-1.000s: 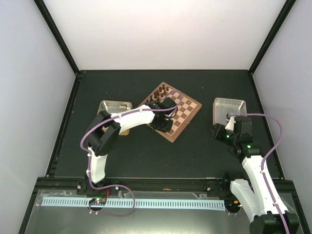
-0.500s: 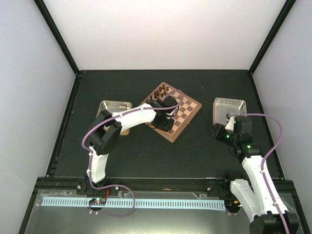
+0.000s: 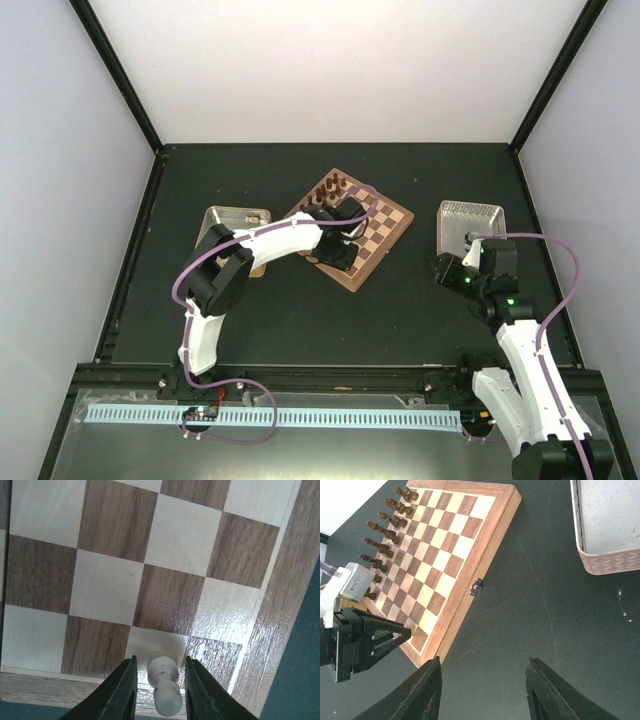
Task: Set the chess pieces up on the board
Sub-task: Place the chess piece on the chessboard, then pick up the chess piece from the storage box.
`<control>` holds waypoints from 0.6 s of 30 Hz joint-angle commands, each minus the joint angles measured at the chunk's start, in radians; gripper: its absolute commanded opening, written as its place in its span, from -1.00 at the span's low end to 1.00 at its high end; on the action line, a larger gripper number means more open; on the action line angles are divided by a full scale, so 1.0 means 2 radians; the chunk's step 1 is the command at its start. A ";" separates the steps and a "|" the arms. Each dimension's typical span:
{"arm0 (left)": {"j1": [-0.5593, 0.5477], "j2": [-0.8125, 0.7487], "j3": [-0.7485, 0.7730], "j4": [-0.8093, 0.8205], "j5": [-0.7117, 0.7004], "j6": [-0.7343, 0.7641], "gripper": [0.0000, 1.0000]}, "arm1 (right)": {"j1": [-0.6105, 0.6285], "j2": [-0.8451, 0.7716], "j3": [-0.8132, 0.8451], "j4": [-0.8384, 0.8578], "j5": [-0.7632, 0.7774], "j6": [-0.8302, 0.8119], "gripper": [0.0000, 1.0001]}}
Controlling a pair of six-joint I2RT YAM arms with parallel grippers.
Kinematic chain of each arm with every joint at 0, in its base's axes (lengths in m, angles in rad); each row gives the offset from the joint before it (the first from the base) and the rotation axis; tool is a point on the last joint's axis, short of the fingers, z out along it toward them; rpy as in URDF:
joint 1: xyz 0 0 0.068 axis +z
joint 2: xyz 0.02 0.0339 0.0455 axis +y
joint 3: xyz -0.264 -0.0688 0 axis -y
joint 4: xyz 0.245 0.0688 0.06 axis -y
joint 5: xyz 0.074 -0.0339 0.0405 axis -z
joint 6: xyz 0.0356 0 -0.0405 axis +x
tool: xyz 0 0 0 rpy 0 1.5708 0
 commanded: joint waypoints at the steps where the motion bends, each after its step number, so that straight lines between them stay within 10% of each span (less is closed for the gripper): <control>1: -0.001 -0.012 0.025 -0.013 -0.012 0.006 -0.39 | -0.001 -0.005 -0.005 0.000 0.006 0.001 -0.03; 18: 0.136 -0.277 -0.196 0.040 -0.074 -0.023 0.00 | 0.028 0.119 0.062 0.057 0.009 0.016 0.01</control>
